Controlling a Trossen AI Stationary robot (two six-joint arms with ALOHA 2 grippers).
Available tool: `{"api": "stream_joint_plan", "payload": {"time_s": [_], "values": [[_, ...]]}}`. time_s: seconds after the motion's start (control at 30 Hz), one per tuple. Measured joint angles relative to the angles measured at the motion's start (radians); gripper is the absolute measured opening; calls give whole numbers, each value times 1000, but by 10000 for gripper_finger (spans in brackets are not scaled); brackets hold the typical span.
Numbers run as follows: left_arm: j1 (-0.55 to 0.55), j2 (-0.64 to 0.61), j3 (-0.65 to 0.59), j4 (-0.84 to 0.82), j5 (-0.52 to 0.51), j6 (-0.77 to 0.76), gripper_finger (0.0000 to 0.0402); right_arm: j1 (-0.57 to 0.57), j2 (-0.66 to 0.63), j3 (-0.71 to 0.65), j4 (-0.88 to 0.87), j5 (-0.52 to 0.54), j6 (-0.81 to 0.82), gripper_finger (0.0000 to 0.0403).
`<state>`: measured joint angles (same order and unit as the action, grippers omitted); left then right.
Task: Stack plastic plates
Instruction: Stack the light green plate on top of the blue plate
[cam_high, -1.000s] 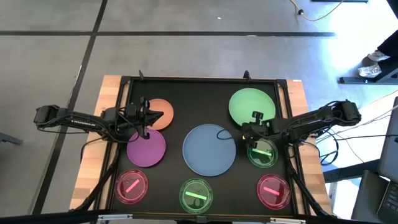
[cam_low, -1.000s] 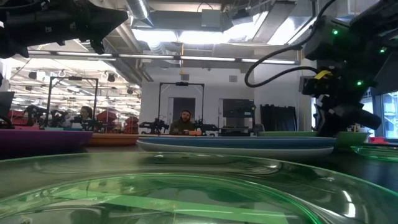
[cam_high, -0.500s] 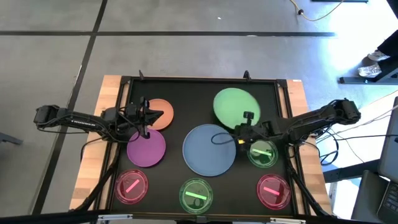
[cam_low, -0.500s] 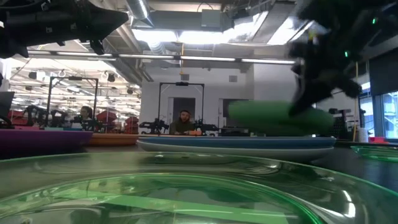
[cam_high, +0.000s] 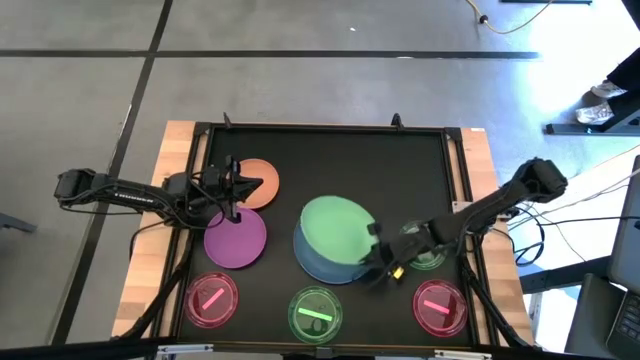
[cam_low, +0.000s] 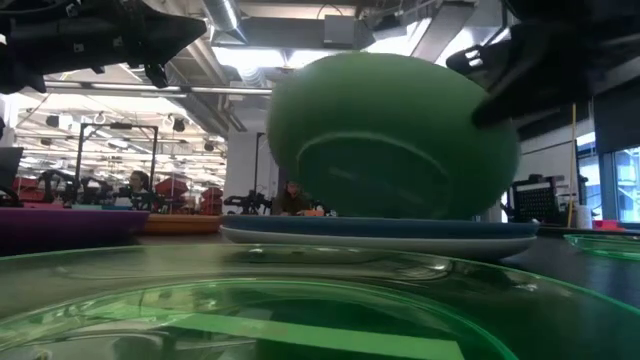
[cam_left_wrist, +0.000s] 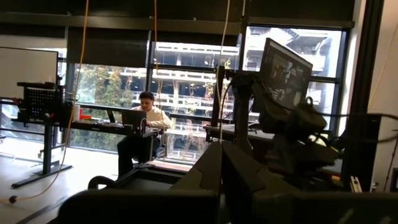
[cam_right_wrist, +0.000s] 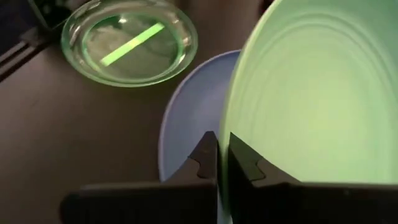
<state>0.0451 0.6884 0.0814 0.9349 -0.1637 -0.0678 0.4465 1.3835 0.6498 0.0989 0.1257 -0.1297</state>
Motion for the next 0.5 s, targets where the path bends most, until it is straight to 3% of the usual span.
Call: {"api": "stream_joint_plan", "payload": {"time_s": [0.33, 0.5], "values": [[-36, 12, 0, -7, 1, -7, 4, 12, 116, 0, 78, -51, 146, 20], [-65, 45, 0, -1, -7, -24, 4, 12, 156, 0, 121, -68, 154, 60]]}}
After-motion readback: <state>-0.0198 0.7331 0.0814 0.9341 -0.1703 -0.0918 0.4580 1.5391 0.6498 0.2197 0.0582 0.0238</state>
